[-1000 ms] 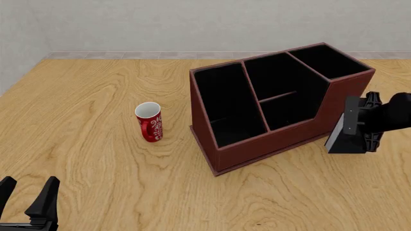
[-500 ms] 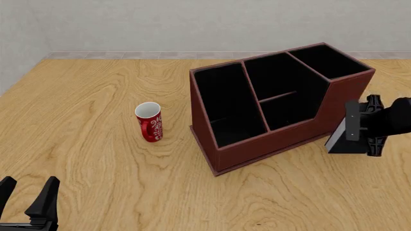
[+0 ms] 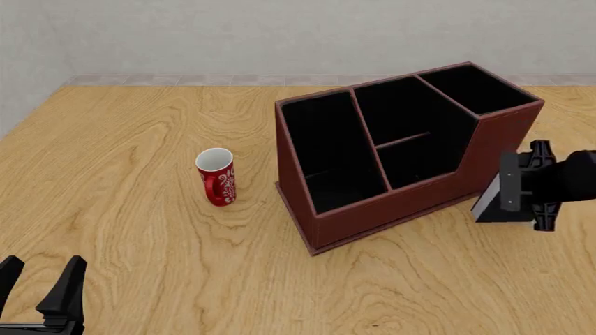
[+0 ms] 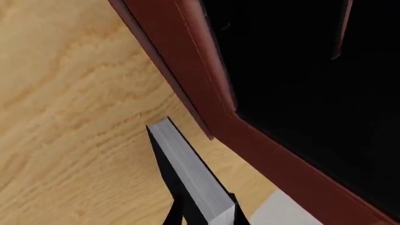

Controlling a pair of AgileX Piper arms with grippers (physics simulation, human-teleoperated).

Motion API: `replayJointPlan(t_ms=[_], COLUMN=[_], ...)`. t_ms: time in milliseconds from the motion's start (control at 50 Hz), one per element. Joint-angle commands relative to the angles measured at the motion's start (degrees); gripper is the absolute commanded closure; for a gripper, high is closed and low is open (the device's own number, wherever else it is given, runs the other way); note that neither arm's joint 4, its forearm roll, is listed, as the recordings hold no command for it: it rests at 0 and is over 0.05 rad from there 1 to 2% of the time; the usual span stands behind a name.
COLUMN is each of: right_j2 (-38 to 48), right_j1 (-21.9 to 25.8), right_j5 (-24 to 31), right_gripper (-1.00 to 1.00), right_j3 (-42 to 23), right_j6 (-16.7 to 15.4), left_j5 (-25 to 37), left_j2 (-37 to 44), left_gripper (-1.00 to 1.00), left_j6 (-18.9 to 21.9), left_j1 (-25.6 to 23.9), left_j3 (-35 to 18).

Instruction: Pick up the book and place it in the left compartment of the caddy.

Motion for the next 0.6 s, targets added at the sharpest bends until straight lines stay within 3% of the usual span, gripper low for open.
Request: replayJointPlan(t_ms=[20,300,540,600], right_j2=[0.15,-7.83,-16.36,-19.18], right_j1=[4.02,4.26,-0.18,-0.15], right_j5=[5.00,6.52,9.20,11.56], right_gripper=[1.00,1.00,1.00,1.00], right_j3=[8.90,14.21,16.80,16.76], right_j6=[2.24,1.10,-3.56,-3.15], left_j5=[0.00,0.00,0.00,0.00], left_j2=[0.00,0.00,0.00,0.00], left_gripper=[-1.00,-1.00,-1.00,-1.00], left_j6=[0.00,0.00,0.00,0.00], left_j1=[0.00,0.00,0.00,0.00], left_j3=[0.00,0.00,0.00,0.00])
